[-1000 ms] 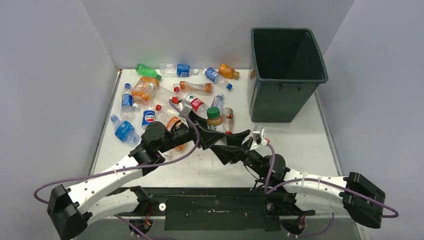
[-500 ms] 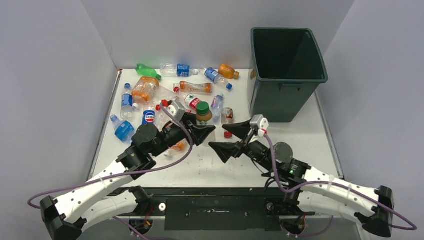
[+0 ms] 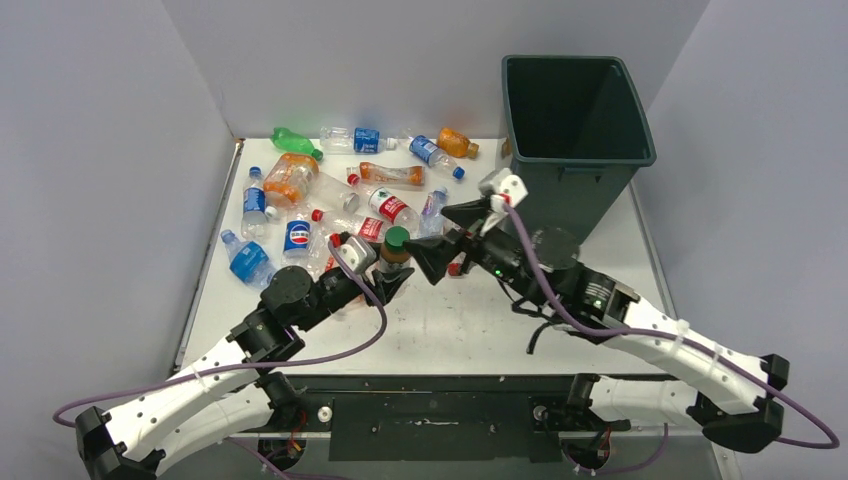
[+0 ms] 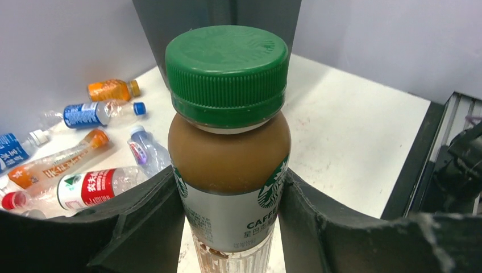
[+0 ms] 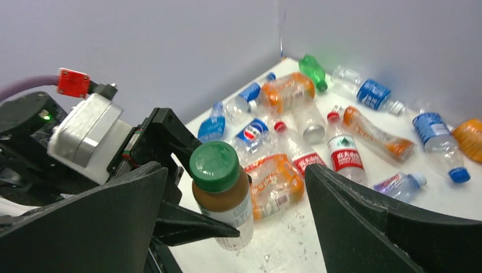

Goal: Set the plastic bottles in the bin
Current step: Place the plastic bottle in the trash bin.

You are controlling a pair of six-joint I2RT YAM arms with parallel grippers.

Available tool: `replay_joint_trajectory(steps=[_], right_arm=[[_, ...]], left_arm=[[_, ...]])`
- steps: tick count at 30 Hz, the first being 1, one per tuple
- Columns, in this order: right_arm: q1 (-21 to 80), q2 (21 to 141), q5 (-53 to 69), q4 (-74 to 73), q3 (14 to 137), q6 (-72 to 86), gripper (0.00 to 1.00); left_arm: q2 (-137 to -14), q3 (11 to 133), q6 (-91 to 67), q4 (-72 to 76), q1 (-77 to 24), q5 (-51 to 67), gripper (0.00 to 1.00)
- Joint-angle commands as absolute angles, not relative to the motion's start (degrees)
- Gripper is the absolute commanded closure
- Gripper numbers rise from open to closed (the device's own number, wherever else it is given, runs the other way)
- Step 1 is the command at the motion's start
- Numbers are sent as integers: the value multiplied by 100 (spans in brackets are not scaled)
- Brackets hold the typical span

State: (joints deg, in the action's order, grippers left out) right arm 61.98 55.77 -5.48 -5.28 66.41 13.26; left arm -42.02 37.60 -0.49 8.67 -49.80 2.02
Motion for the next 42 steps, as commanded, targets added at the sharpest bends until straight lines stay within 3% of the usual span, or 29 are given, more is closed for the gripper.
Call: replay_joint_trajectory(steps=[1, 11, 18, 20, 21, 25, 32, 35, 42], right_arm=[[6240, 6203, -369, -1096, 7195, 1458, 5], [6236, 6772, -480, -1048, 7336, 1612, 22], [6240, 6944, -319, -885, 7234, 1703, 58], [6240, 6999, -248, -887, 7237, 1713, 78], [6240, 6998, -219, -888, 7234, 1718, 91], [6232, 6868, -455, -1098, 7373, 1619, 95], [5987, 6510, -2679, -1594, 8545, 543, 95], [5622, 6311, -3888, -697, 8682, 46, 95], [4493, 6876, -5175, 1349, 9305, -1129, 95]], left_arm=[[-4098, 3705, 105, 1390, -5018, 474, 100], [-4179, 3622, -173, 1561, -5041, 729, 100], [-4160, 3612, -202, 1571, -5064, 794, 100], [-4143, 3599, -198, 1573, -5073, 790, 100], [-4132, 3595, -206, 1571, -5072, 784, 95], [-4028, 3579, -323, 1555, -5085, 678, 1], [-3806, 3474, -297, 1618, -5082, -105, 4], [-3718, 3447, -260, 1610, -5080, -523, 4], [-3635, 3428, -165, 1522, -5098, -928, 4]])
